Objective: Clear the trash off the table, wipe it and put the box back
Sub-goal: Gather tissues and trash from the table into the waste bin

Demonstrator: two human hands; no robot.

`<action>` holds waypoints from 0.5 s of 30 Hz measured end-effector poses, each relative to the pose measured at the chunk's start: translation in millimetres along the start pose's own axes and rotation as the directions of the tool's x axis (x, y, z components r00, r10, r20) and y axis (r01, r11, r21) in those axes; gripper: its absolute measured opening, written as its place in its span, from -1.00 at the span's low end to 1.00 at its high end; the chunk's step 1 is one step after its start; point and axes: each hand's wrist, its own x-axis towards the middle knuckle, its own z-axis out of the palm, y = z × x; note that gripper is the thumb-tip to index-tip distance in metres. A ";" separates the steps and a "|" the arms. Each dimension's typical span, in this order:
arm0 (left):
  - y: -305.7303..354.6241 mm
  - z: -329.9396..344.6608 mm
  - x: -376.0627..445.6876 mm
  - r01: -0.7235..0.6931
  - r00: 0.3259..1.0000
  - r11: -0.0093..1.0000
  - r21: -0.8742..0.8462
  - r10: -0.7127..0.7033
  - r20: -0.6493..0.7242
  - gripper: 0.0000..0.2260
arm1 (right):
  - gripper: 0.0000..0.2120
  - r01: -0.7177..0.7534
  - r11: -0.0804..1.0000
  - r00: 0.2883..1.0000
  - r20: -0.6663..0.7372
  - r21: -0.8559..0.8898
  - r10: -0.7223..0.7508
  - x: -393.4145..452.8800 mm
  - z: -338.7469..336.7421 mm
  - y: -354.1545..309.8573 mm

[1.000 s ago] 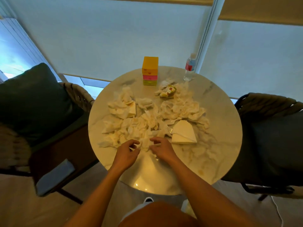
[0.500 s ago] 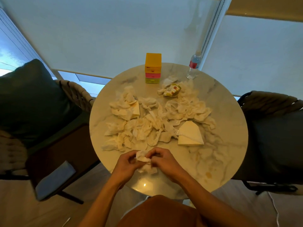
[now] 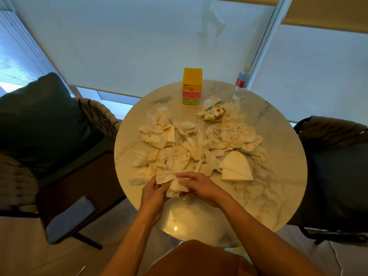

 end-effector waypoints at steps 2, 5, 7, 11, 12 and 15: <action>2.5 0.6 0.0 -0.007 1.000 1.000 -0.022 0.007 0.000 -0.79 | -0.78 0.047 0.999 0.999 -0.010 0.009 -0.047 -3.1 4.9 -0.9; 3.3 0.9 -0.1 -0.014 1.000 0.999 -0.052 0.012 -0.024 -0.81 | -0.84 0.083 0.997 0.987 -0.137 0.005 -0.081 -4.3 0.0 -0.3; 3.6 0.3 -0.4 -0.023 0.997 0.997 -0.069 0.018 -0.072 -0.83 | -0.88 0.098 0.994 0.977 -0.192 0.038 -0.089 -6.6 -9.3 -0.8; 3.2 3.1 -1.5 -0.024 0.996 0.996 -0.082 0.017 -0.089 -0.82 | -0.92 0.105 0.990 0.965 -0.250 0.093 -0.079 -15.6 -22.6 -3.6; 3.0 5.1 -2.9 -0.019 0.997 0.998 -0.067 0.014 -0.072 -0.82 | -0.92 0.110 0.988 0.961 -0.264 0.106 -0.079 -16.9 -21.5 -5.3; -3.1 13.1 -8.0 0.000 1.000 1.000 0.024 -0.001 0.017 -0.82 | -0.89 0.106 0.992 0.954 -0.288 0.068 -0.082 -15.3 -5.7 -7.0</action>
